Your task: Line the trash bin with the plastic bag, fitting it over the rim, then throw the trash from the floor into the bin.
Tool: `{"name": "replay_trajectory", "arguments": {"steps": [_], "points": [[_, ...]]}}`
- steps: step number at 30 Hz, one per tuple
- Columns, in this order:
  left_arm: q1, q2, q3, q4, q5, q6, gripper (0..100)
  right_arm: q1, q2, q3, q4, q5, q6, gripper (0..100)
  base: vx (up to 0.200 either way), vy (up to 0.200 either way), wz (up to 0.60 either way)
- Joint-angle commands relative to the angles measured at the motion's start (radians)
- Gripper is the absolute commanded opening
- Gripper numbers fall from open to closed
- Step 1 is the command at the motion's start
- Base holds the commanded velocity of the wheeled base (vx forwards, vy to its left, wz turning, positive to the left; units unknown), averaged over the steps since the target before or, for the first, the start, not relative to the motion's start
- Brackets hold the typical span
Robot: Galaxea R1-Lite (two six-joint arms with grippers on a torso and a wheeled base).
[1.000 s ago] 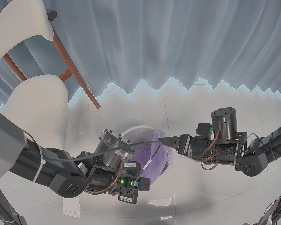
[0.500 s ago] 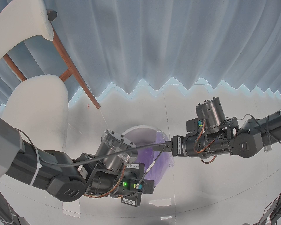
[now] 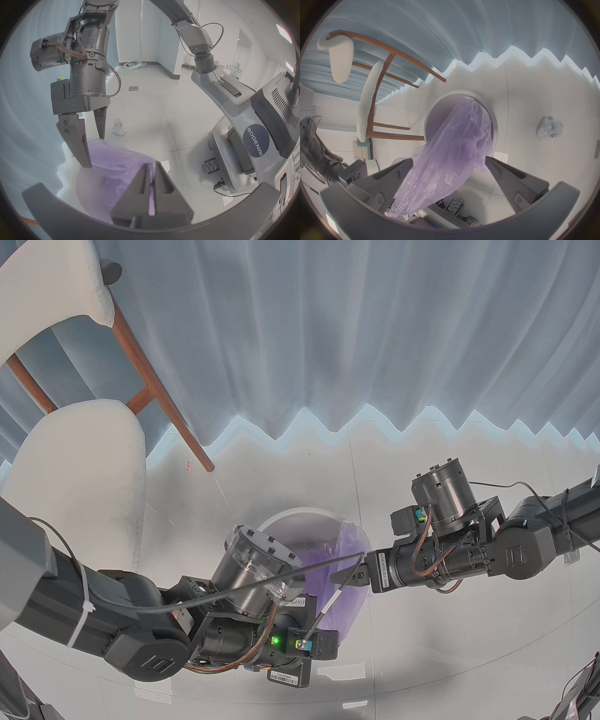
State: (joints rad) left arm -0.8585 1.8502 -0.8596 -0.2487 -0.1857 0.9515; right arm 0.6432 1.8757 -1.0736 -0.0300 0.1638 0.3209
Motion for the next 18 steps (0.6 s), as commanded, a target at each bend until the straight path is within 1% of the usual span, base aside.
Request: {"name": "replay_trajectory", "arguments": {"steps": [1,12,15,18], "points": [[0.001,0.003,0.005,-0.001,0.002,-0.002,0,-0.002,-0.004,0.001,0.001,0.0,-0.002,0,0.0,0.0,0.0],[0.007,-0.003,0.014,-0.007,0.003,-0.016,0,-0.004,-0.013,0.021,-0.002,-0.001,0.003,0,0.0,0.0,0.0],[0.007,-0.009,0.027,-0.007,0.003,-0.068,0,-0.014,-0.032,0.026,-0.007,-0.003,0.007,0,0.0,0.0,0.0],[0.007,-0.023,0.047,-0.011,0.028,-0.166,0,-0.039,-0.056,0.027,-0.014,-0.001,0.012,0,0.0,0.0,0.0]]}}
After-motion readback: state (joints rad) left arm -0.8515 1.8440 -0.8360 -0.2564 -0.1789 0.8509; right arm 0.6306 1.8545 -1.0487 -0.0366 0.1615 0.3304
